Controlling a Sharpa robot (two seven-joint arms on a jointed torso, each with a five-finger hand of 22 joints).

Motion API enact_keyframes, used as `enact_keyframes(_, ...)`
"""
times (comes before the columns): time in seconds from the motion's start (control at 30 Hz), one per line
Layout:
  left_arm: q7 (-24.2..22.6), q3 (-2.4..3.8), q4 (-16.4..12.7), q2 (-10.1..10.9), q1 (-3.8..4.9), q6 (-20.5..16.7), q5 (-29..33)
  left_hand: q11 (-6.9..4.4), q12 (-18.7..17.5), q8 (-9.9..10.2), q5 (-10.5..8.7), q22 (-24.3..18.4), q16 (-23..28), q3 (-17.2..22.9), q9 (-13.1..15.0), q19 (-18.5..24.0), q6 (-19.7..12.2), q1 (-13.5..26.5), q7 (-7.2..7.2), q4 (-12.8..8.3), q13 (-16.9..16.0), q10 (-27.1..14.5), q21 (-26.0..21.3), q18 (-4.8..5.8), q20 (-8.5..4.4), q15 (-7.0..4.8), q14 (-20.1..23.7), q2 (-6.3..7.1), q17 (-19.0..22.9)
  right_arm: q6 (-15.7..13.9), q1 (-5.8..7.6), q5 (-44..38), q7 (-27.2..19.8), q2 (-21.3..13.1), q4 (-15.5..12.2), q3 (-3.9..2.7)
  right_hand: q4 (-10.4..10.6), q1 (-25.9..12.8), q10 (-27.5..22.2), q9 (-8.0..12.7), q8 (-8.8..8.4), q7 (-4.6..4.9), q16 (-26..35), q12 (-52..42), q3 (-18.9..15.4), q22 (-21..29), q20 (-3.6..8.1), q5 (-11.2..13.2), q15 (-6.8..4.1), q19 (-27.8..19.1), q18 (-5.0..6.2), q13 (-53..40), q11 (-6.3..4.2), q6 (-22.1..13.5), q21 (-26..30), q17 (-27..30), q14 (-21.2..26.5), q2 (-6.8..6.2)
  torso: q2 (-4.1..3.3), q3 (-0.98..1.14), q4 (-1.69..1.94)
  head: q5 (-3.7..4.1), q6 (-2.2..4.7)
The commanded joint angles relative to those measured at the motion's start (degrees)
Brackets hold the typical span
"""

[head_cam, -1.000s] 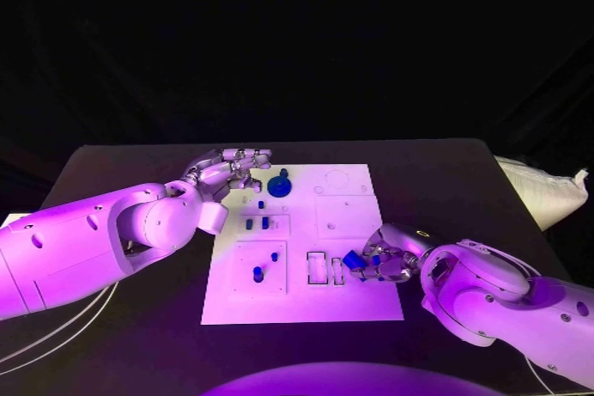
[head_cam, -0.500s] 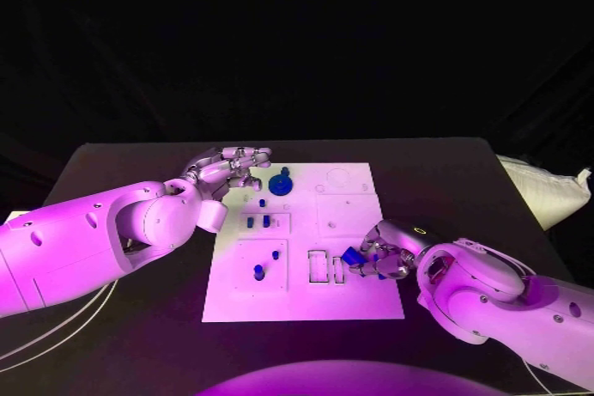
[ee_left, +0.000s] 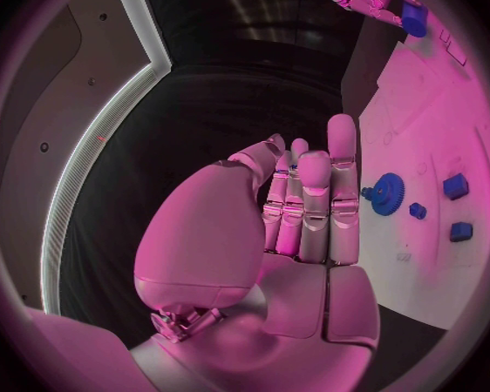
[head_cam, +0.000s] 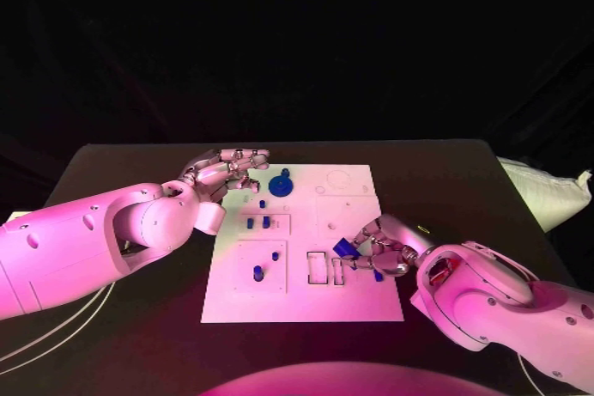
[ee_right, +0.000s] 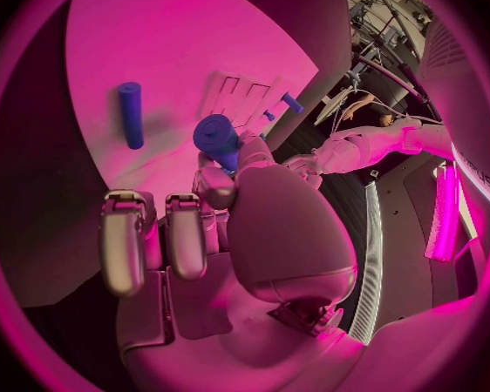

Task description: Assemble the parts on the task board

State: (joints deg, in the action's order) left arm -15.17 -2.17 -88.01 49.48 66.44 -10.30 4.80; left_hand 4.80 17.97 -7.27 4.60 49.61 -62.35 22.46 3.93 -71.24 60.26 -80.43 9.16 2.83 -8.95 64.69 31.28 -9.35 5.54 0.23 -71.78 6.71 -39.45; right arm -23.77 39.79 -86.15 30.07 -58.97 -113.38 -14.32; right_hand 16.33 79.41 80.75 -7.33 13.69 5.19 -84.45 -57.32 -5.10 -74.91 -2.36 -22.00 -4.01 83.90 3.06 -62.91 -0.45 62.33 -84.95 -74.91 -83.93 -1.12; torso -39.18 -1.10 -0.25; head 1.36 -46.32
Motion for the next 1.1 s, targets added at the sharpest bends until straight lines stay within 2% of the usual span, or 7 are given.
enact_keyframes(0.03, 0.05, 0.03, -0.39, -0.13, -0.01, 1.2, -0.12, -0.04, 0.2, -0.27, 0.35, -0.05, 0.0, -0.34, -0.03, 0.09, -0.38, 0.18, 0.06, -0.12, -0.05, -0.21, -0.21, -1.05, 0.38, -0.03, 0.34, 0.0, 0.05, 0.71, 0.03, 4.43, -0.98, 0.76, -0.14, -0.02, 0.39, 0.92, 0.26, -1.35, -0.24, -1.28, -0.07, 0.33, 0.0, -6.74, 0.21, -0.45, -0.31, 0.43, -0.92, -0.01, -0.23, 1.89, -0.34, -4.2, -4.09, 2.75, -0.02, -0.01, 0.05, -0.17, -0.03)
enact_keyframes(0.23, 0.04, 0.03, -0.64, -0.29, -0.01, 1.16, -0.12, -0.03, 0.24, -0.29, 0.35, -0.06, 0.02, -0.35, -0.02, 0.09, -0.39, 0.15, 0.07, -0.16, -0.06, -0.25, -0.23, -1.05, 0.38, -0.03, 0.39, 0.0, 0.14, 5.5, 0.06, 5.59, 0.65, 3.01, 0.4, -0.01, 0.39, -4.02, 0.39, -1.68, -0.59, -1.17, 0.05, 1.12, -1.93, -6.63, 0.07, -4.65, -0.16, 0.33, -0.88, 0.06, -0.08, 2.1, -0.27, -4.0, -4.05, 2.37, -0.01, -0.02, 0.01, -0.33, -0.01)
enact_keyframes(0.57, 0.02, 0.03, -0.9, -0.47, -0.01, 1.2, -0.12, -0.03, 0.24, -0.29, 0.35, -0.06, 0.02, -0.35, -0.02, 0.09, -0.39, 0.15, 0.07, -0.16, -0.06, -0.25, -0.23, -1.05, 0.38, -0.03, 0.39, 0.0, 0.14, 8.63, 0.06, 3.67, 3.28, 6.19, 1.83, 0.06, 0.44, -8.65, 1.0, -2.47, -0.56, -1.59, 0.08, 1.52, -4.27, -6.55, 0.21, -1.93, -0.4, 0.29, -0.84, -0.48, -0.38, 3.15, -0.2, -3.97, -4.06, 3.81, -0.07, 0.04, -0.01, -0.65, -0.05)
enact_keyframes(0.83, 0.13, 0.03, -1.08, -0.68, -0.01, 1.2, 0.03, -0.03, 0.24, -0.29, 0.35, -0.06, 0.02, -0.35, -0.02, 0.09, -0.39, 0.15, 0.07, -0.16, -0.06, -0.25, -0.23, -1.05, 0.38, -0.03, 0.39, 0.0, 0.14, 8.46, 0.25, 0.08, 3.83, 7.39, 2.86, 0.09, 0.38, -10.31, 1.14, -3.29, -0.53, -1.82, 0.24, 2.37, -5.79, -6.46, 0.39, 2.59, -0.57, 0.23, -0.82, -0.61, -0.57, 3.58, -0.11, -3.73, -4.01, 4.99, -0.06, 0.04, 0.19, -0.66, -0.19)
enact_keyframes(0.93, 0.3, 0.03, -1.09, -0.68, -0.01, 1.31, 0.19, -0.03, 0.24, -0.29, 0.35, -0.06, 0.02, -0.35, -0.02, 0.09, -0.39, 0.15, 0.07, -0.16, -0.06, -0.25, -0.23, -1.05, 0.38, -0.03, 0.39, 0.0, 0.14, 8.39, 0.29, -2.03, 4.0, 7.6, 3.1, 0.09, 0.33, -11.3, 1.04, -3.67, -0.6, -1.81, 0.46, 3.18, -7.06, -6.39, 0.41, 7.34, -0.57, 0.19, -0.8, -0.39, -0.55, 3.55, -0.04, -3.39, -3.93, 4.93, -0.07, 0.07, 0.0, -0.84, -0.27)
enact_keyframes(1.0, 0.48, 0.03, -1.03, -0.7, -0.01, 1.42, 0.6, -0.03, 0.24, -0.29, 0.35, -0.06, 0.02, -0.35, -0.02, 0.09, -0.39, 0.15, 0.07, -0.16, -0.06, -0.25, -0.23, -1.05, 0.38, -0.03, 0.39, 0.0, 0.14, 8.47, 0.32, -3.77, 4.14, 7.71, 3.26, 0.09, 0.35, -12.62, 1.03, -4.01, -0.62, -1.81, 0.55, 3.7, -8.44, -6.34, 0.42, 12.25, -0.56, 0.15, -0.79, -0.31, -0.53, 3.55, 0.01, -3.26, -3.91, 4.78, -0.1, 0.14, -0.02, -0.92, -0.19)
enact_keyframes(1.1, 0.61, 0.02, -1.0, -0.7, -0.01, 1.52, 0.86, 0.0, 0.32, -0.33, 0.34, -0.08, 0.01, -0.38, -0.01, 0.09, -0.4, 0.2, 0.09, -0.15, -0.08, -0.29, -0.25, -1.06, 0.39, -0.02, 0.42, -0.04, 0.19, 9.15, 0.35, -5.06, 4.2, 7.83, 3.36, 0.09, 0.34, -14.15, 0.92, -4.43, -0.69, -1.78, 0.76, 4.72, -9.99, -6.22, 0.39, 15.44, -0.53, 0.07, -0.76, 0.03, -0.48, 3.46, 0.12, -2.95, -3.85, 4.56, -0.11, 0.12, 0.05, -0.78, -0.24)
